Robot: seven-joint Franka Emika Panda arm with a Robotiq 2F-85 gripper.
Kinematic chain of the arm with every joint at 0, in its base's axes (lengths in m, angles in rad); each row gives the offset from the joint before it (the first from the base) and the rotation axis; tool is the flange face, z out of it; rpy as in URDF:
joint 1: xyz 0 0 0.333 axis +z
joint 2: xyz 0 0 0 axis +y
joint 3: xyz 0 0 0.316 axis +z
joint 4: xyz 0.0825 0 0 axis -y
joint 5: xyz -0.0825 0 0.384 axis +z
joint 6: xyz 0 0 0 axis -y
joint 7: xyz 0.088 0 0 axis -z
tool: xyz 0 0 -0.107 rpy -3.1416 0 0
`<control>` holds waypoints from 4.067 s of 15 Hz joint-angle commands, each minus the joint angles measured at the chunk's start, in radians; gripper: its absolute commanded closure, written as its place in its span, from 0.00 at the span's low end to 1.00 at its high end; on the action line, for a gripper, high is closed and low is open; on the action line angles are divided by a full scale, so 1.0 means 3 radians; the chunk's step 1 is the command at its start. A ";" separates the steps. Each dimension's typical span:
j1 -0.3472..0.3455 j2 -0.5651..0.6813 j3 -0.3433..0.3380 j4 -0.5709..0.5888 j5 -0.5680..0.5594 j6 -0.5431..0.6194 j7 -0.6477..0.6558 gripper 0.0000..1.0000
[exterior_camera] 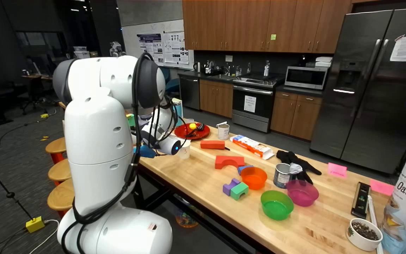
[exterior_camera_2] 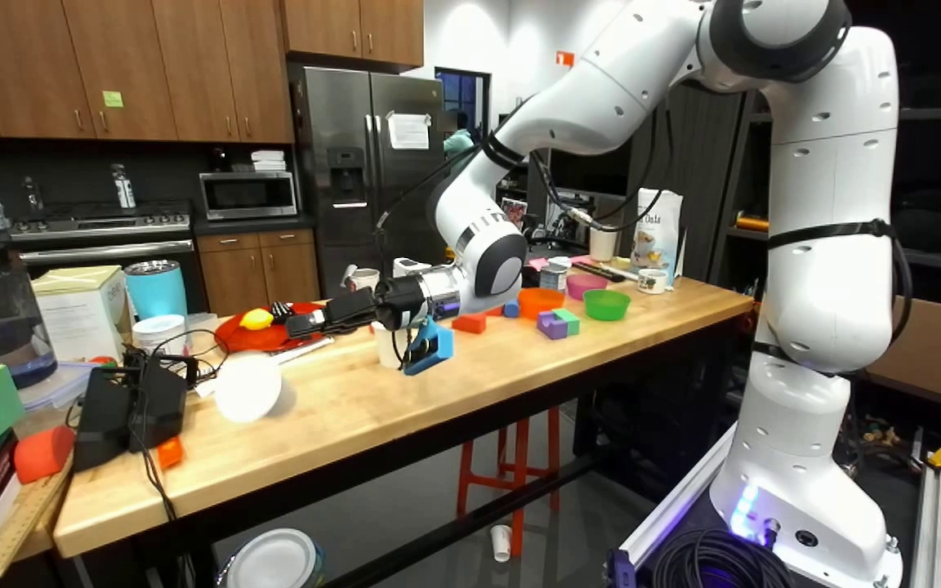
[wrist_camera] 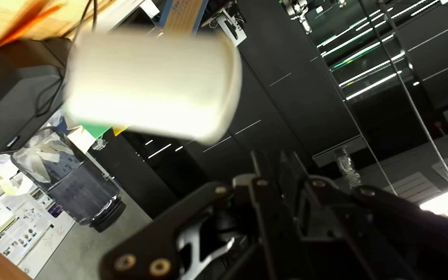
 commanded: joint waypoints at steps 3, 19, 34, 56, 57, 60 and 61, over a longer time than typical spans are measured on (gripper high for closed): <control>0.0033 -0.0099 -0.0045 -0.0040 0.0039 0.0041 0.0019 0.40; 0.0258 -0.1031 0.0245 -0.0026 -0.0920 0.2135 0.1060 0.00; -0.1216 -0.1788 0.2305 -0.0348 -0.5344 0.2087 0.4722 0.00; -0.0256 -0.0346 0.0305 0.1315 -0.7907 0.0347 0.5065 0.00; -0.0247 -0.0297 0.0262 0.1315 -0.7868 0.0453 0.5026 0.00; -0.0228 -0.0183 0.0194 0.1316 -0.7687 0.0677 0.4906 0.00; -0.0226 -0.0156 0.0185 0.1320 -0.7595 0.0719 0.4862 0.00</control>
